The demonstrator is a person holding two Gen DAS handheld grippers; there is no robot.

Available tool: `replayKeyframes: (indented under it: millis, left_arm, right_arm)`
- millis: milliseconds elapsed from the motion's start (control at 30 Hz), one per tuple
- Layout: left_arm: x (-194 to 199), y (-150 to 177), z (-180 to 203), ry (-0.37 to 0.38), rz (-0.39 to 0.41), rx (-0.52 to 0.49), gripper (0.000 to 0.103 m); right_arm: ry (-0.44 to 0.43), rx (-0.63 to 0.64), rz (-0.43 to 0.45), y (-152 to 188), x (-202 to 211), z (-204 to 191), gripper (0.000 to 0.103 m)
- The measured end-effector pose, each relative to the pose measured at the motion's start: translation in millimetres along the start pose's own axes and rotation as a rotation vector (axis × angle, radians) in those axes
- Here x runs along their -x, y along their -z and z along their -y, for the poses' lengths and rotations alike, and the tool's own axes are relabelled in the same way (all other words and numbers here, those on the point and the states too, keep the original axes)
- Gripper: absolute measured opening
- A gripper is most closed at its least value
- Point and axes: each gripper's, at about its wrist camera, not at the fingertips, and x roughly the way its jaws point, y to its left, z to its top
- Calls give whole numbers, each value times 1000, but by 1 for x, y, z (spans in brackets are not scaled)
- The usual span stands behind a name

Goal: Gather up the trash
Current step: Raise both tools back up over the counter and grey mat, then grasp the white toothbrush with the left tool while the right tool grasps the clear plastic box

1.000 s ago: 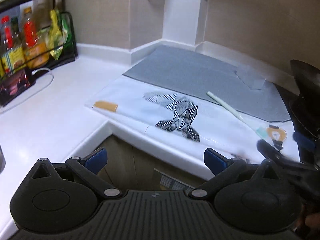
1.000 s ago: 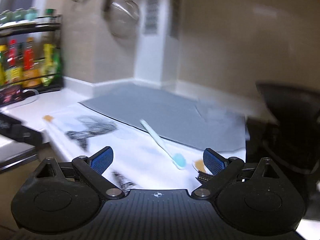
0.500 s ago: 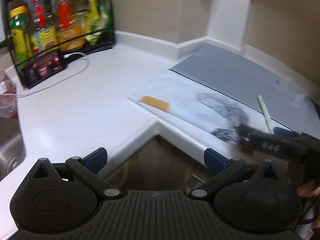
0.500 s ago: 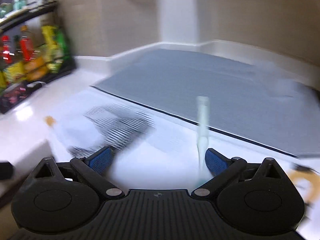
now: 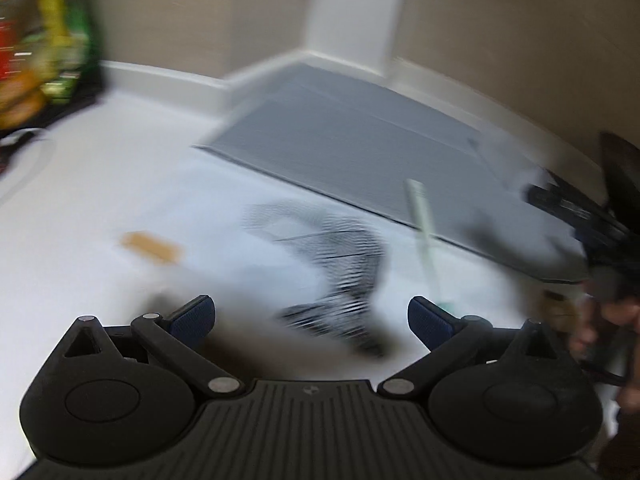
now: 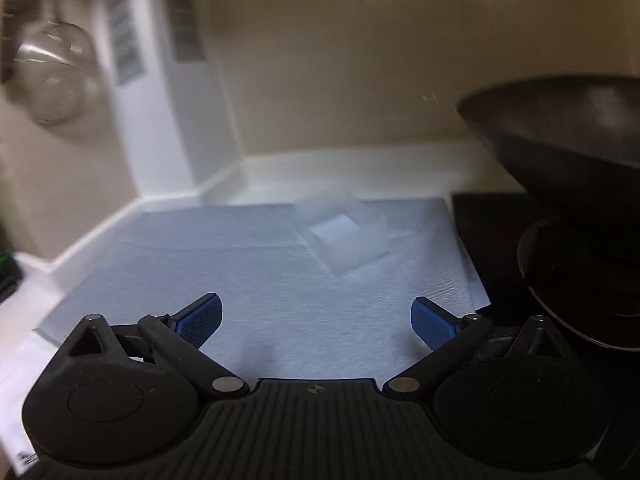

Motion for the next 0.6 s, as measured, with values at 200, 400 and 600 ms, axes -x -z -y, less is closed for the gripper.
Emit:
replayKeyframes:
  millis: [200,400,600]
  left_arm:
    - [-52,-28,51,42,-111,-75,103]
    - [-77,-31,77,47,-177,-157,102]
    - [-95,-39,83,32,-191,-171,99]
  right_arm:
    - [67,52,-49,-9,-51,-1,101]
    - [93,72,-50,-18,-84,6,102]
    - [101,57,-83,-30,-115,2,103]
